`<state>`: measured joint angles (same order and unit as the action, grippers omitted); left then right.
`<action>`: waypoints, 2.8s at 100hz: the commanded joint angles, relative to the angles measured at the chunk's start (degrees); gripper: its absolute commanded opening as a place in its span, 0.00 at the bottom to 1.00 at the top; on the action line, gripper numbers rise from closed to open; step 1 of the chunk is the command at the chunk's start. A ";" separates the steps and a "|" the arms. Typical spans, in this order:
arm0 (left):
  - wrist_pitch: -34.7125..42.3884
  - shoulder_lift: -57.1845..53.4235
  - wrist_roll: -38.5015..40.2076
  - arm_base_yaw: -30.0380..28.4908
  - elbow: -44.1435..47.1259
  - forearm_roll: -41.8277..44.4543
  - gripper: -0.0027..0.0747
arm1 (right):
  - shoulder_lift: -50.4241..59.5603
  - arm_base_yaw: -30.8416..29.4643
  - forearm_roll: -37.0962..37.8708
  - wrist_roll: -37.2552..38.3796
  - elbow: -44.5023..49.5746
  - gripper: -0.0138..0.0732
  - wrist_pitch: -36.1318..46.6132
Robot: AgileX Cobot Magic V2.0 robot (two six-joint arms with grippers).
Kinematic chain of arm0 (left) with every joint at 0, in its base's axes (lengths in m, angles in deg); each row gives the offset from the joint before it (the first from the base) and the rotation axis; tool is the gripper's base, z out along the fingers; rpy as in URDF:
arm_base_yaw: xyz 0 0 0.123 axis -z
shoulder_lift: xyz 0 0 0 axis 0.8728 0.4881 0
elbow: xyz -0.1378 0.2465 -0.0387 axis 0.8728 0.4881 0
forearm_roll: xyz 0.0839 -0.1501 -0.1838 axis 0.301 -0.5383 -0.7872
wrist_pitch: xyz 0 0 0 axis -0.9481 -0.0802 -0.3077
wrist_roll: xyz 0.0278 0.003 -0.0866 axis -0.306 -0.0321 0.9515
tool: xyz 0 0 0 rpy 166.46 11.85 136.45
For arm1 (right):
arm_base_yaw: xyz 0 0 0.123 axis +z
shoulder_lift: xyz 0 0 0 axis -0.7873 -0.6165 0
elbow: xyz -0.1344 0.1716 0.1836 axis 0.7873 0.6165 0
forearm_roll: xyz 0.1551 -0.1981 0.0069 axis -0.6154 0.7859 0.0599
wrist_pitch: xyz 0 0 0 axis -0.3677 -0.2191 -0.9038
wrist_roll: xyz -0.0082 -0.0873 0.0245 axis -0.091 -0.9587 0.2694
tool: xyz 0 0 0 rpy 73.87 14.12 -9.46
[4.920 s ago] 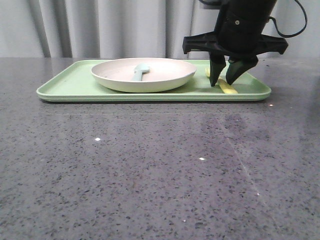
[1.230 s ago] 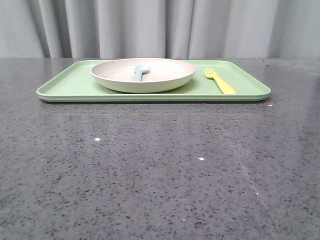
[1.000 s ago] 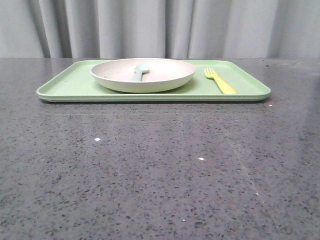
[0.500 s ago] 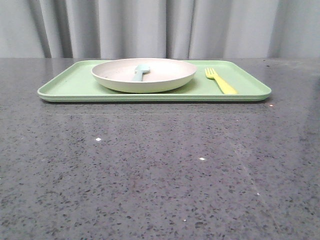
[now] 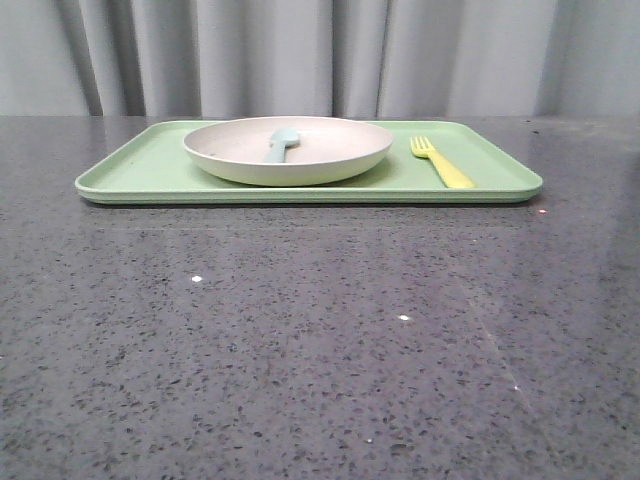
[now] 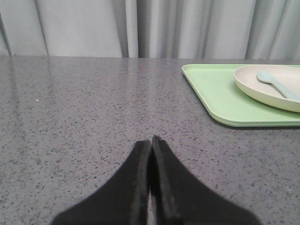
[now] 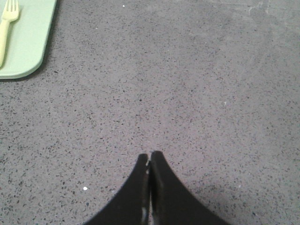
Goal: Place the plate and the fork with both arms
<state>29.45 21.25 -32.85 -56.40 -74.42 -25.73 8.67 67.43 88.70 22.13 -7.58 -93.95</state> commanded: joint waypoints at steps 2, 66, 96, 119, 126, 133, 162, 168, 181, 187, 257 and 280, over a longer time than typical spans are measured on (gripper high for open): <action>5.09 -2.63 0.34 -0.12 0.12 -0.72 0.01 | -0.36 -0.47 1.68 -0.60 -1.35 0.02 3.18; 7.94 -7.65 0.34 -0.12 2.58 -0.22 0.01 | -0.36 -0.47 1.68 -0.60 -1.35 0.02 3.18; 7.94 -7.65 0.34 -0.12 2.58 -0.22 0.01 | -0.36 -0.47 1.68 -0.60 -1.35 0.02 3.18; 7.94 -7.65 0.34 -0.12 2.58 -0.22 0.01 | -0.36 -0.47 1.68 -0.60 -1.35 0.02 3.18; 7.94 -7.65 0.34 -0.12 2.58 -0.22 0.01 | -0.36 -0.47 1.68 -0.60 -1.35 0.02 3.18; 7.94 -7.65 0.34 -0.12 2.58 -0.22 0.01 | -0.36 -0.47 1.68 -0.60 -1.35 0.02 3.18; 7.94 -7.65 0.34 -0.12 2.58 -0.22 0.01 | -0.36 -0.47 1.68 -0.60 -1.35 0.02 3.18; 7.94 -7.65 0.34 -0.12 2.58 -0.22 0.01 | -0.36 -0.47 1.68 -0.60 -1.35 0.02 3.18; 7.94 -7.65 0.34 -0.12 2.58 -0.22 0.01 | -0.36 -0.47 0.79 -0.60 -1.35 0.02 3.18; 7.94 -7.65 0.34 -0.12 2.58 -0.22 0.01 | -0.25 -0.47 0.22 -0.89 -1.35 0.02 3.50; 7.94 -7.65 0.34 -0.12 2.58 -0.22 0.01 | 22.84 -10.55 -20.24 -21.79 22.01 0.02 34.69; 7.94 -7.65 0.34 -0.12 2.58 -0.22 0.01 | 25.58 -10.55 -20.85 -22.12 28.34 0.02 39.55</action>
<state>32.34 15.40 -32.85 -56.40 -72.55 -25.93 32.93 57.10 67.99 0.68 20.43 -61.39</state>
